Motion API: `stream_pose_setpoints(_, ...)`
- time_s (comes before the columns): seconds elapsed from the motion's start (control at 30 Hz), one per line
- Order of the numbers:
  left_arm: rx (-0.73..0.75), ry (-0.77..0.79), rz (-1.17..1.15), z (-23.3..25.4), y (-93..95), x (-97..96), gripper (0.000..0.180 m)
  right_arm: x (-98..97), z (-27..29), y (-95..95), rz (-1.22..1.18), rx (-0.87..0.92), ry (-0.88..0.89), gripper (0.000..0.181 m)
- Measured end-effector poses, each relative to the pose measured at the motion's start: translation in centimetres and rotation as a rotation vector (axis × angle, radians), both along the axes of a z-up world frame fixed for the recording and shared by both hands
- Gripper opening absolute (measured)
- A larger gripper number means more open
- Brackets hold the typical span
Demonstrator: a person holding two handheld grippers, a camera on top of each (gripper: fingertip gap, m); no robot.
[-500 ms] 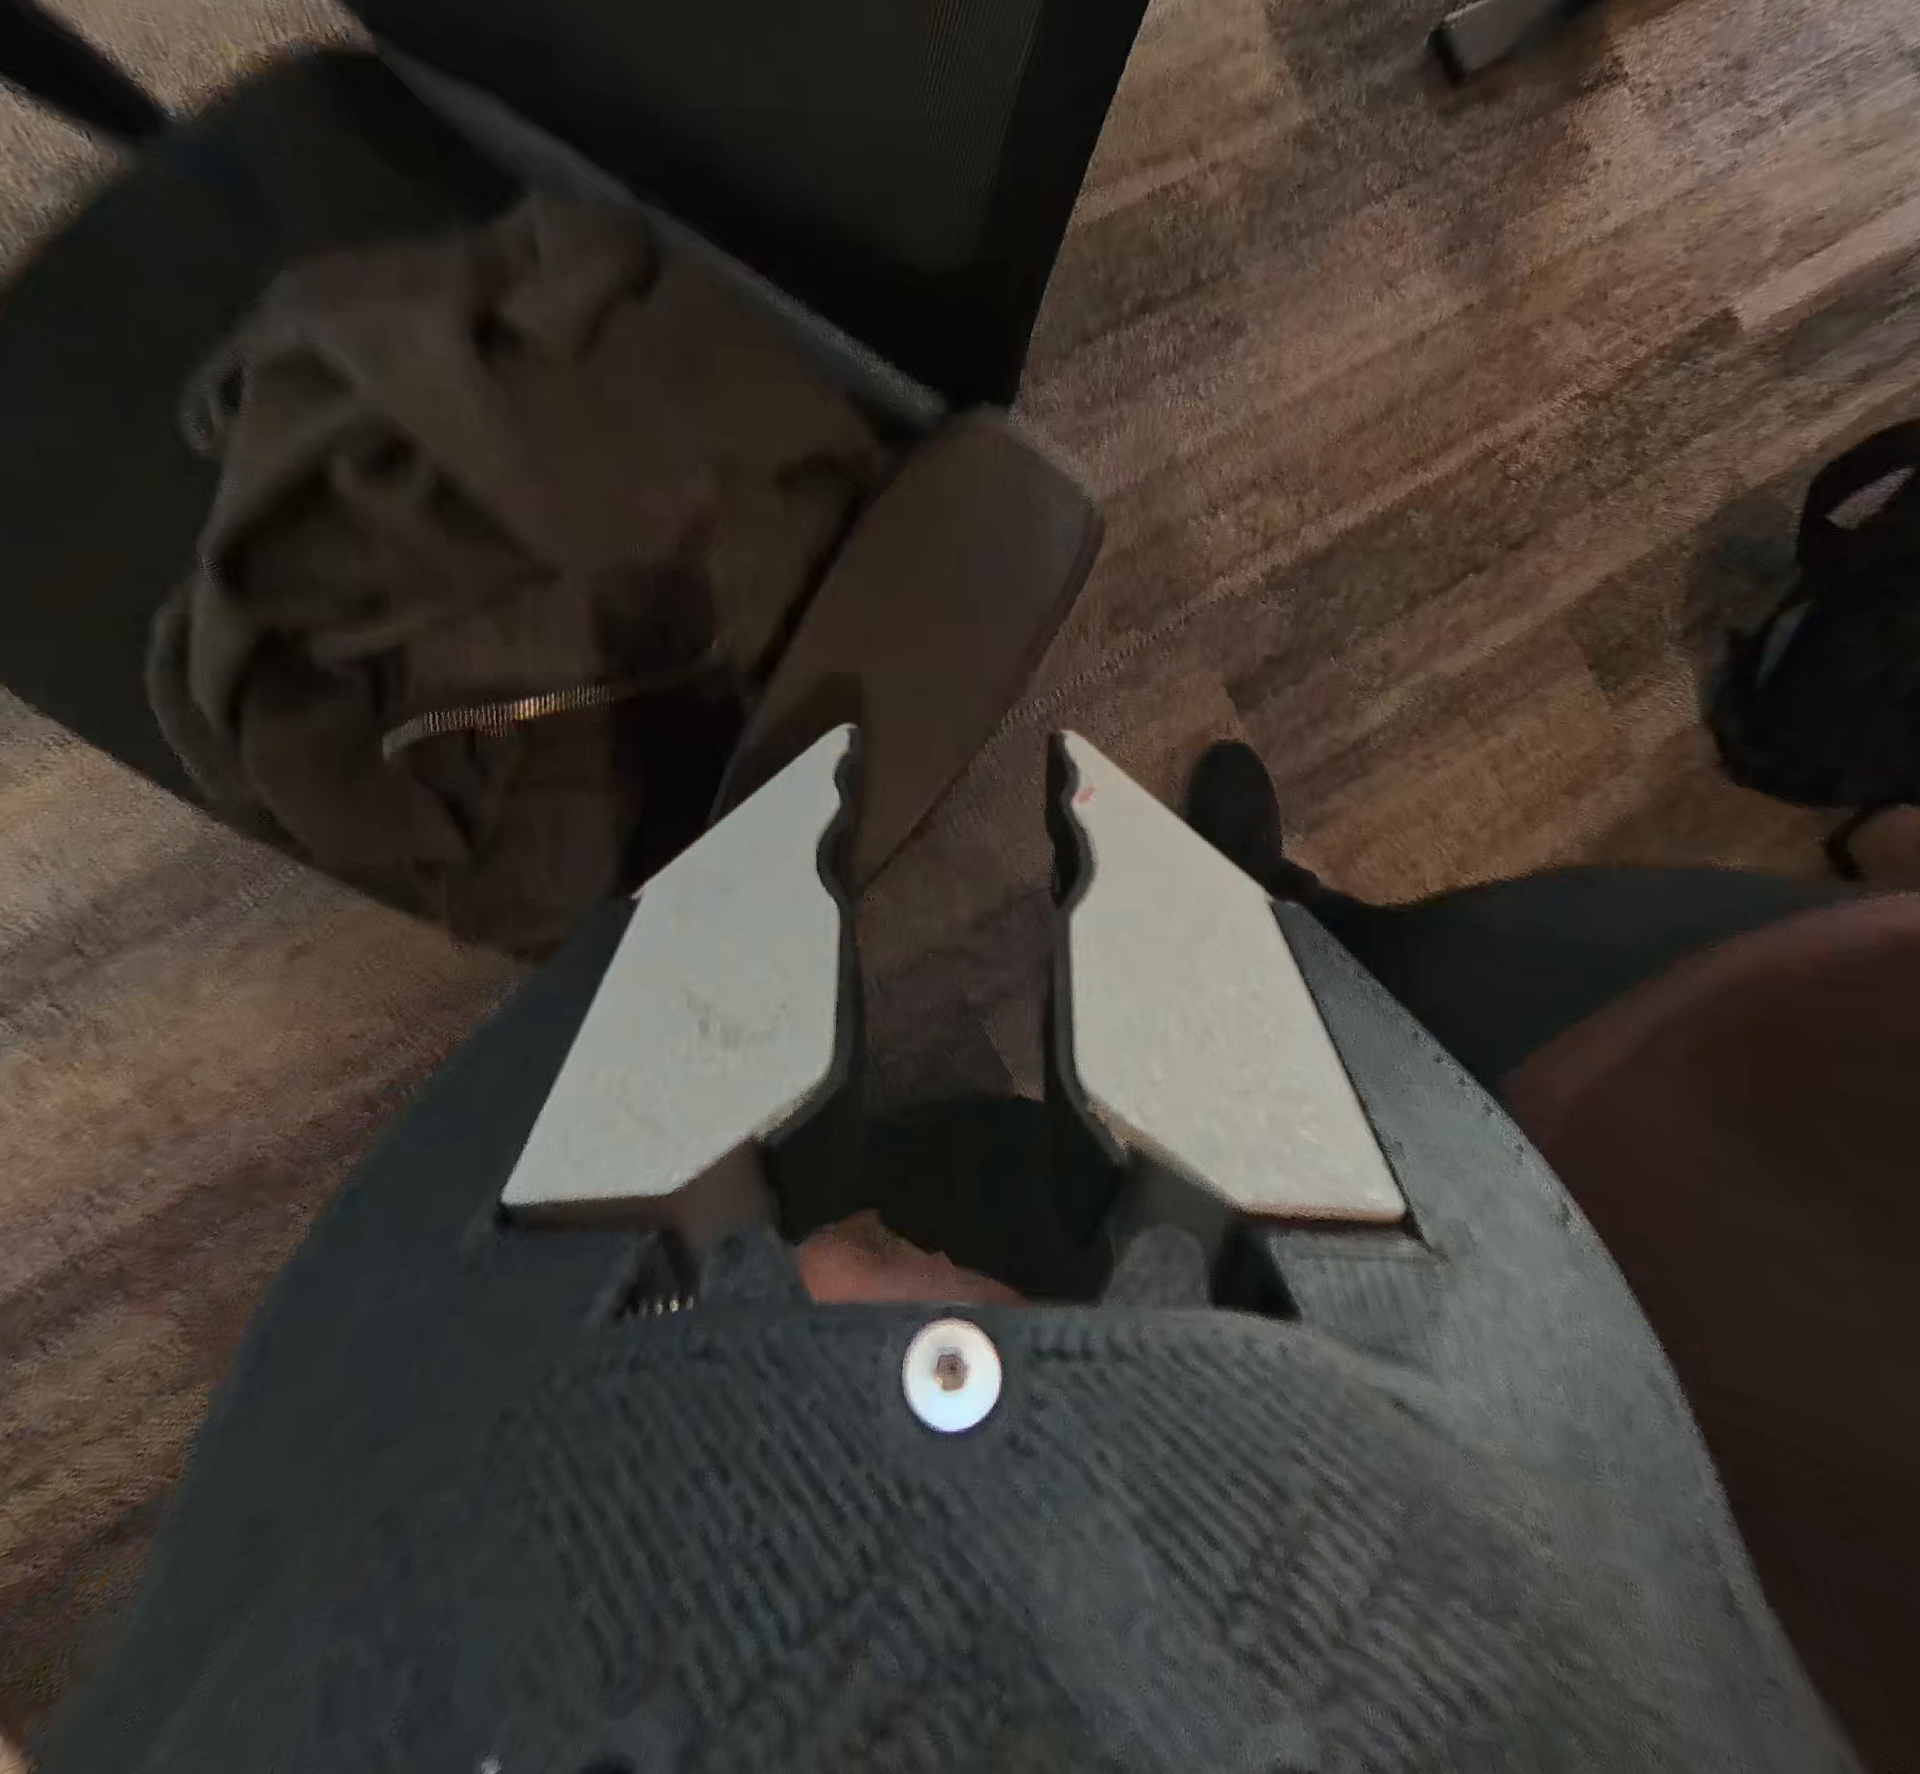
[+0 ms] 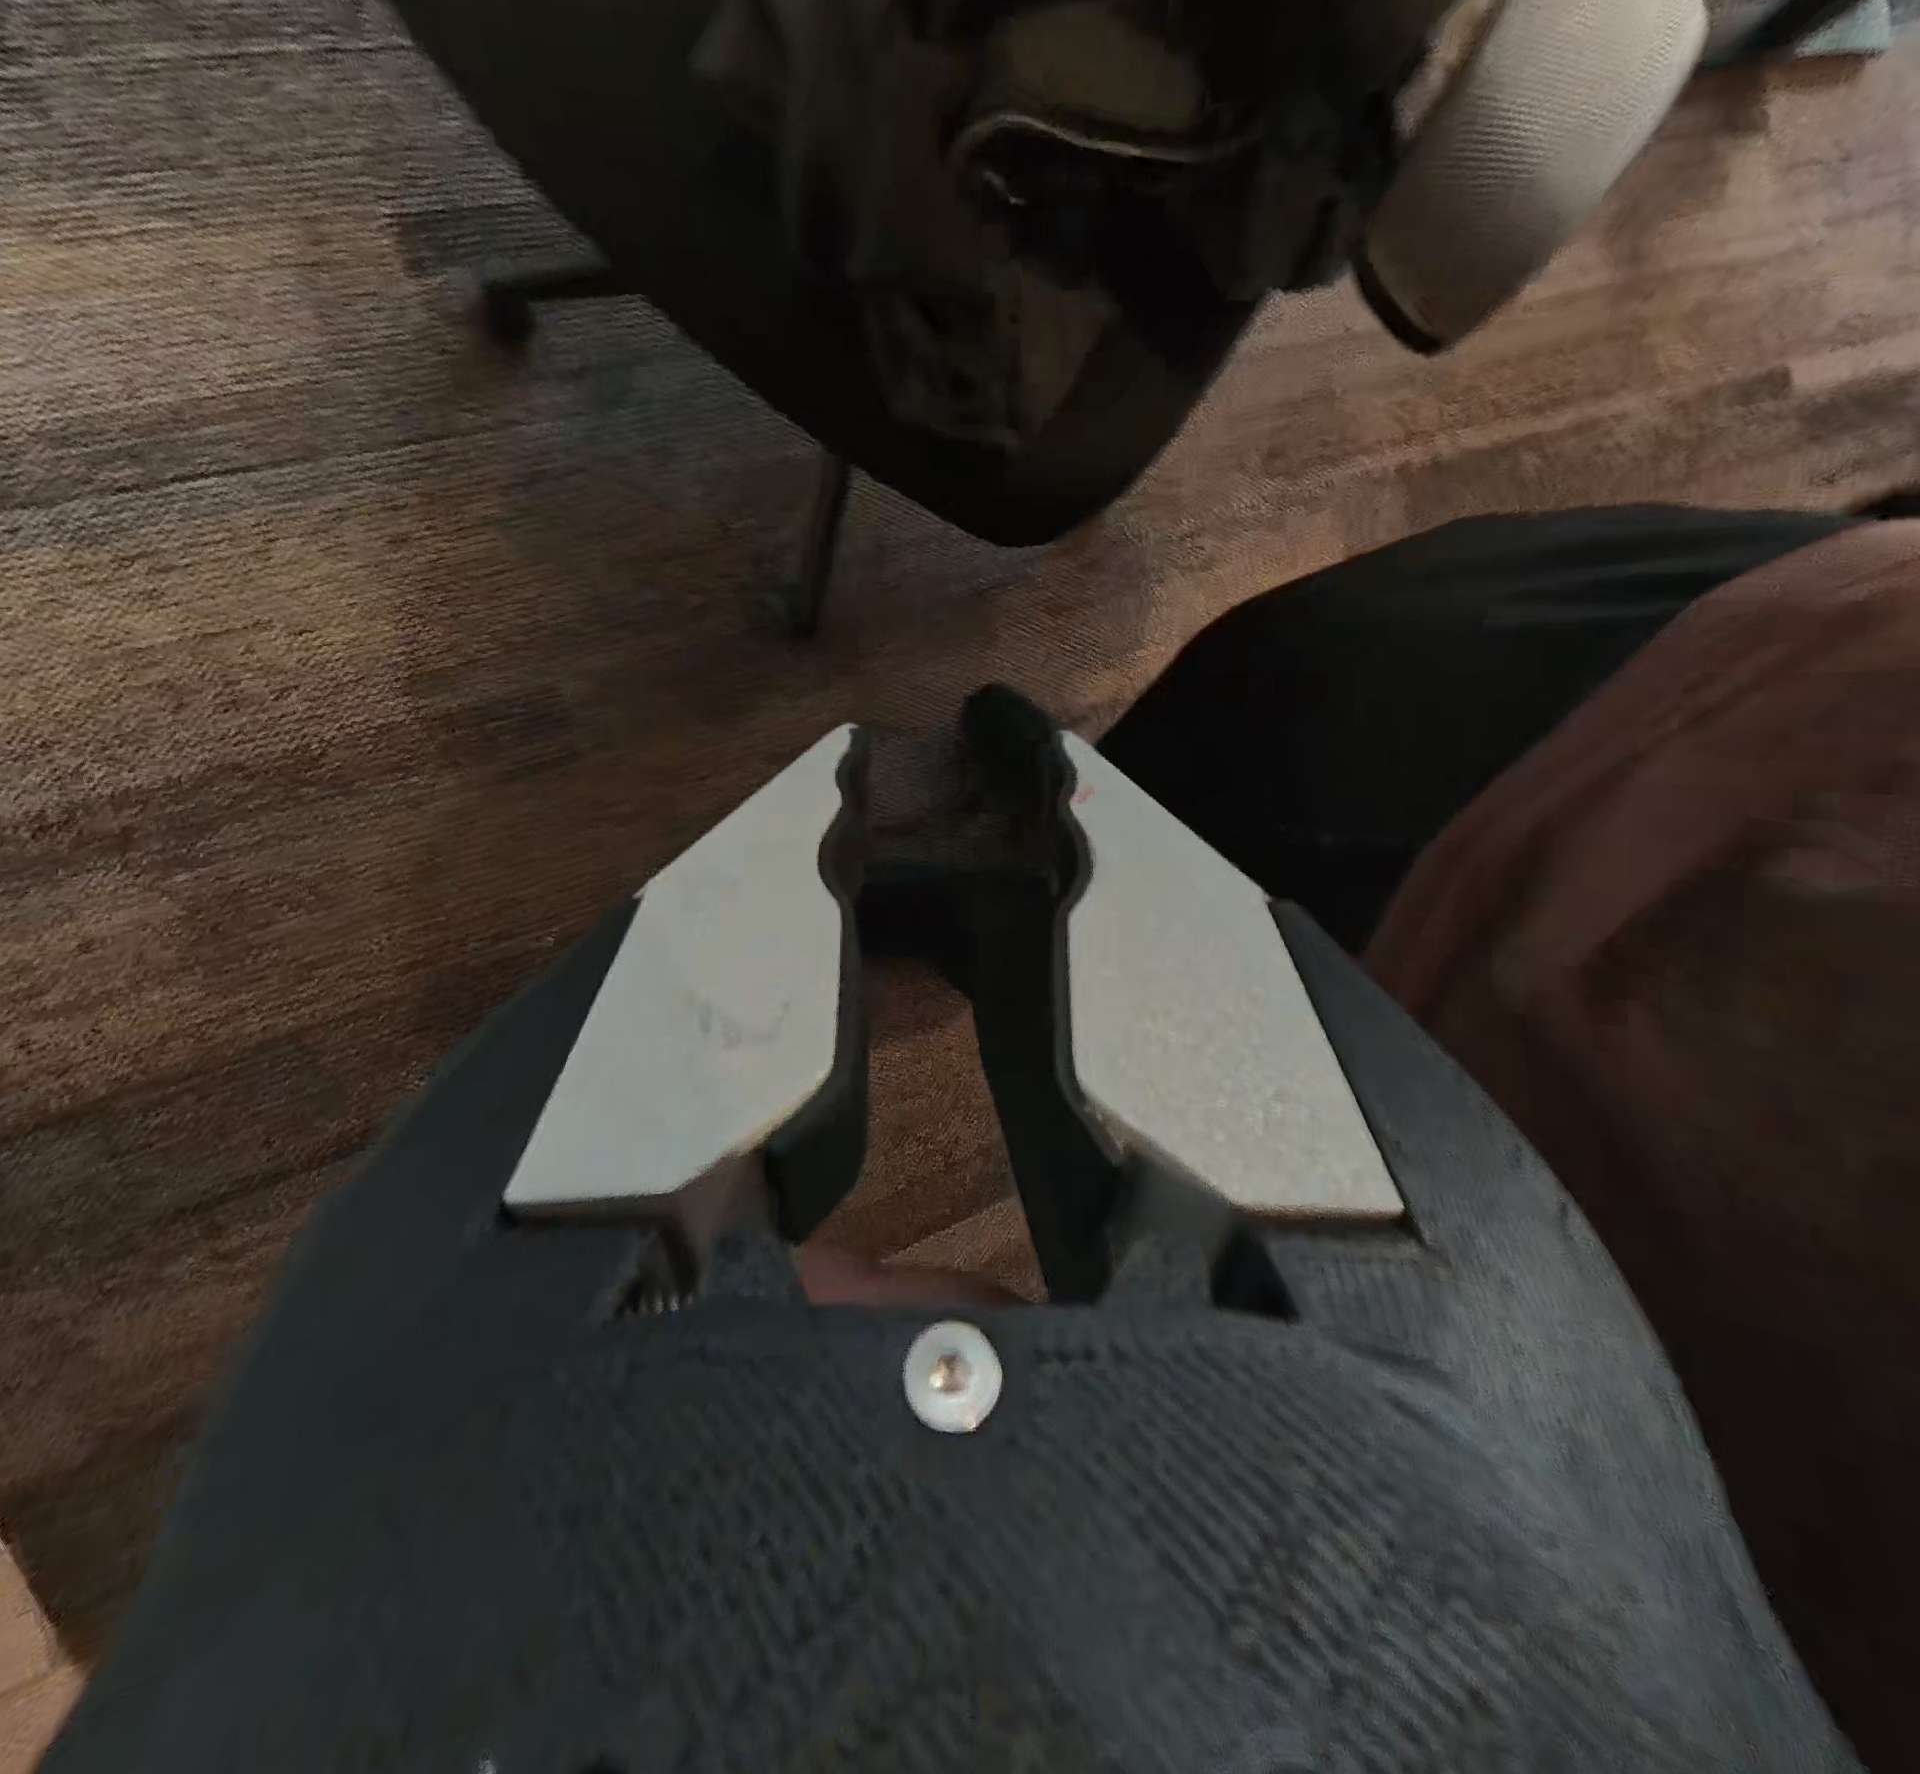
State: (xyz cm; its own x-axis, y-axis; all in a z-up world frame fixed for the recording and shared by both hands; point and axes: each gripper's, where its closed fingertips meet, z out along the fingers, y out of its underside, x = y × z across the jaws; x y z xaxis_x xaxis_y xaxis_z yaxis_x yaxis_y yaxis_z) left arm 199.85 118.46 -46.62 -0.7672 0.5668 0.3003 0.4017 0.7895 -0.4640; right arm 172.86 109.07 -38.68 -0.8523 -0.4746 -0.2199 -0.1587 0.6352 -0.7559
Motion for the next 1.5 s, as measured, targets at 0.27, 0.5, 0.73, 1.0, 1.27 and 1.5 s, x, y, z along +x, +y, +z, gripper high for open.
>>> stream_pose_setpoints(0.27, -0.001, 0.040, 0.230, 0.3, -3.3, 9.2, 0.036, 9.8, -0.8, -10.4, 0.125, -0.004, -0.011, 0.070)
stream_pose_setpoints(0.5, 0.076, -0.024, 0.360, -2.4, -7.1, 17.2, 0.036, 20.5, -2.5, -23.9, 0.261, -0.021, -0.072, 0.069)
stream_pose_setpoints(0.73, 0.207, -0.006, 0.462, -3.0, -16.2, 21.0, 0.032, 26.5, -3.9, -36.0, 0.398, 0.044, -0.027, 0.069)
stream_pose_setpoints(1.0, 0.123, 0.045, 0.471, -0.8, -27.3, 22.5, 0.033, 27.2, -4.2, -42.3, 0.435, 0.116, 0.057, 0.070)
stream_pose_setpoints(1.27, 0.106, 0.078, 0.384, -4.7, -28.1, 21.9, 0.034, 23.5, -1.5, -41.6, 0.476, 0.056, 0.222, 0.070)
stream_pose_setpoints(1.5, 0.172, 0.144, 0.576, -7.3, -24.9, 22.0, 0.033, 21.3, -5.7, -45.2, 0.587, 0.129, 0.411, 0.072)
